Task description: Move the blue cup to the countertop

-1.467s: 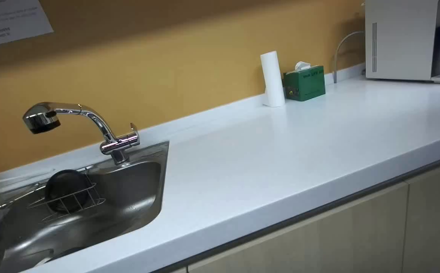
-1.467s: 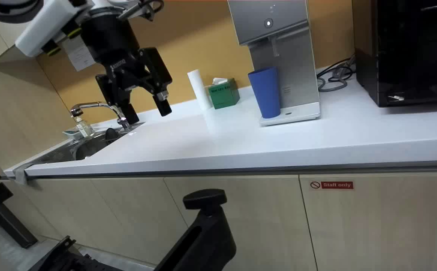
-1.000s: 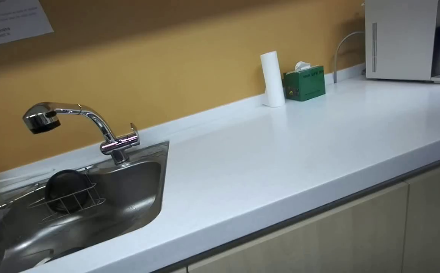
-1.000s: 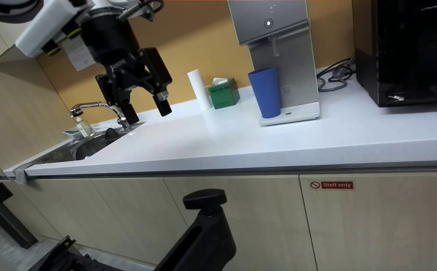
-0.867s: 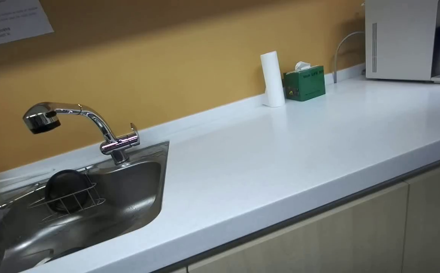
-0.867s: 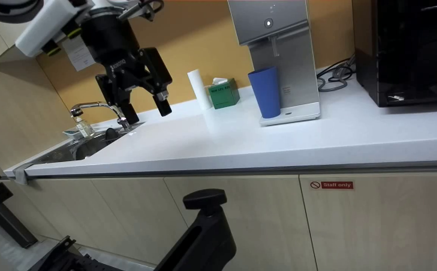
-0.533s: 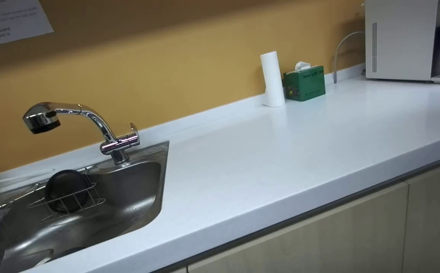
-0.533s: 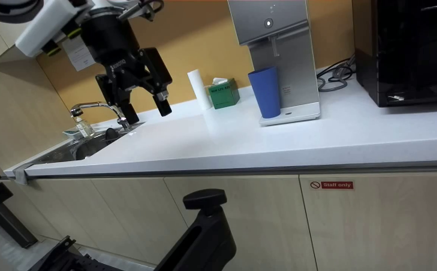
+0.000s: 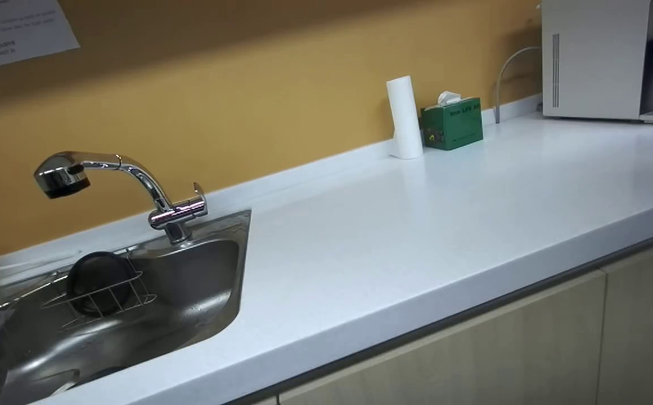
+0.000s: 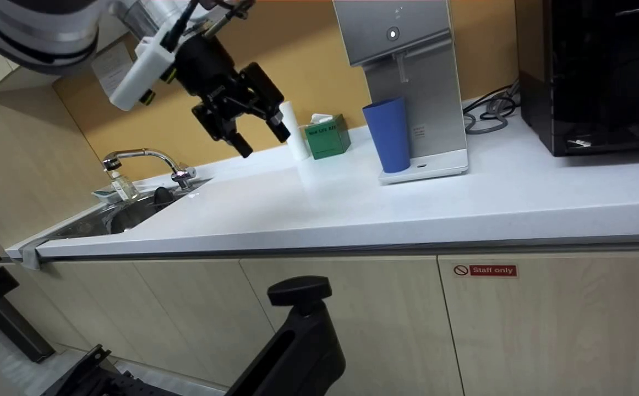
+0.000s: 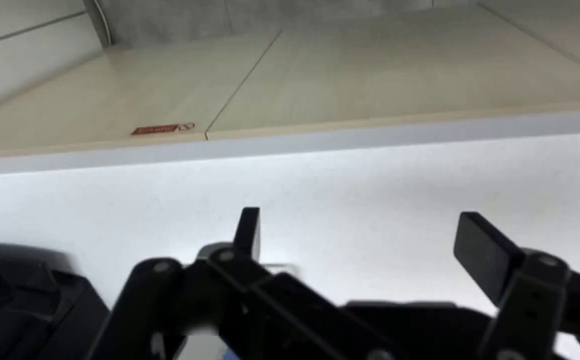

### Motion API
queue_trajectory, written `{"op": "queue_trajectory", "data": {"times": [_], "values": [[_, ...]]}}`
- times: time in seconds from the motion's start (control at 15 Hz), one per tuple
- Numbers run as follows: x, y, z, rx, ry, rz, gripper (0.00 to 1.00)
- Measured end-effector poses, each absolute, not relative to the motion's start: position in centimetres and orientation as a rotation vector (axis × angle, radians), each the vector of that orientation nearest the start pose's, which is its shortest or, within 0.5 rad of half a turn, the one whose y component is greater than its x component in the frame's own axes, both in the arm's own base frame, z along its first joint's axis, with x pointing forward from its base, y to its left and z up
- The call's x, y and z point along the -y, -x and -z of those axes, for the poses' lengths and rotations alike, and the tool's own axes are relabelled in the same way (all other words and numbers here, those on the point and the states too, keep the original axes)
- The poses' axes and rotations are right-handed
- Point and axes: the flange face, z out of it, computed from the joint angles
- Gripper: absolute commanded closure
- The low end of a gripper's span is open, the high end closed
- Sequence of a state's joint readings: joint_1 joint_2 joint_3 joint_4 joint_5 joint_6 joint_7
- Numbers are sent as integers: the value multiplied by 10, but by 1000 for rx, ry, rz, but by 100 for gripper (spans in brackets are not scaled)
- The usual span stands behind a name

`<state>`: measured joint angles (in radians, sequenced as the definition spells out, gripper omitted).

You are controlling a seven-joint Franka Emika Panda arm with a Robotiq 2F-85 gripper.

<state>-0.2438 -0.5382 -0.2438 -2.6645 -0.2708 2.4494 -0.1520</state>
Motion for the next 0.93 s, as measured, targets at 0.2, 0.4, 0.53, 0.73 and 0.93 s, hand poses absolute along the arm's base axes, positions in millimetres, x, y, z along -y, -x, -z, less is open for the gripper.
{"op": "queue_trajectory", "data": {"times": [0.2, 0.4, 0.53, 0.73, 0.93], "values": [[177, -388, -417, -399, 3206, 629, 0], [180, -421, -401, -583, 3096, 712, 0], [185, -436, -394, -626, 3072, 717, 0], [187, -442, -393, -644, 3068, 717, 0], [189, -443, -394, -643, 3065, 766, 0]]}}
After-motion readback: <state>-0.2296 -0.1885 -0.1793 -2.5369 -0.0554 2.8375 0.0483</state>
